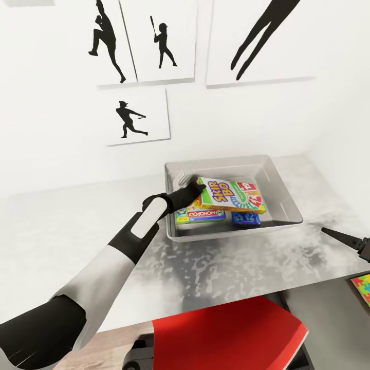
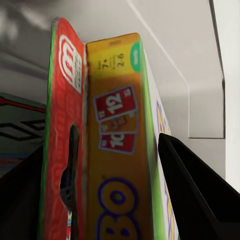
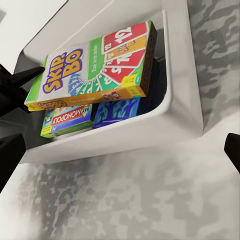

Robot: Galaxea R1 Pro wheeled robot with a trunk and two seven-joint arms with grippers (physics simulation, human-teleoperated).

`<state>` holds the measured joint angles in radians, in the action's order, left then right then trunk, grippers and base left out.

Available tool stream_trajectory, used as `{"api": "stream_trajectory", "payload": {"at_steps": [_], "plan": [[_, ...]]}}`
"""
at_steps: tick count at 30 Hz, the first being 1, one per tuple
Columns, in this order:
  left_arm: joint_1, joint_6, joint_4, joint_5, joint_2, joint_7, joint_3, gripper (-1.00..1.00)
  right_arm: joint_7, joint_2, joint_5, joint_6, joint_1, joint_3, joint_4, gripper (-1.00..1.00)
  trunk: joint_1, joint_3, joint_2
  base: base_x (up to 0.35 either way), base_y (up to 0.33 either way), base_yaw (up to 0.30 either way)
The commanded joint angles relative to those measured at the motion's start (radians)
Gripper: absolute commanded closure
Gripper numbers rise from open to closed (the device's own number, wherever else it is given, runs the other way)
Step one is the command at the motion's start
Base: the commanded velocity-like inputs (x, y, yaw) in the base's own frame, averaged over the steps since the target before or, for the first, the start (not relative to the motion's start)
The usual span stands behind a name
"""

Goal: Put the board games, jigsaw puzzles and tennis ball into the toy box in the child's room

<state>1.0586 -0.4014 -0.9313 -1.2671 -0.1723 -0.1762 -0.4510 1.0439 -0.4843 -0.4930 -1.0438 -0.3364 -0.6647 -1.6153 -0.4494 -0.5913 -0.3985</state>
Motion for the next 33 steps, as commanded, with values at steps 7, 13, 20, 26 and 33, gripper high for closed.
{"api": "stream_trajectory", "payload": {"at_steps": [7,13,20,26,33], "plan": [[0.0,-0.003,0.0,0.006,0.0,-0.011,-0.001,1.0,0.005,0.0,0.003,-0.003,-0.001,-0.001,0.0,-1.0,-0.001,-0.001,-0.001,0.0,0.0,0.0],[0.0,0.008,0.0,0.011,0.0,-0.011,-0.002,1.0,0.005,0.0,0.004,-0.003,-0.001,-0.001,0.0,-1.0,-0.001,-0.001,-0.001,0.0,0.0,0.0],[-0.001,0.013,0.0,0.013,0.001,-0.011,-0.002,1.0,0.005,0.0,0.003,-0.003,-0.001,-0.001,0.0,-1.0,-0.001,-0.001,-0.001,0.0,0.0,0.0],[-0.002,0.014,0.0,0.013,0.001,-0.011,-0.002,1.0,0.005,0.0,0.004,-0.003,-0.001,-0.001,0.0,-1.0,-0.001,-0.001,-0.001,0.0,0.0,0.0],[-0.001,0.014,0.001,0.013,0.001,-0.012,-0.003,-1.0,0.005,0.0,0.004,-0.003,-0.001,-0.001,0.0,-1.0,-0.001,-0.001,-0.001,0.0,0.0,0.0]]}}
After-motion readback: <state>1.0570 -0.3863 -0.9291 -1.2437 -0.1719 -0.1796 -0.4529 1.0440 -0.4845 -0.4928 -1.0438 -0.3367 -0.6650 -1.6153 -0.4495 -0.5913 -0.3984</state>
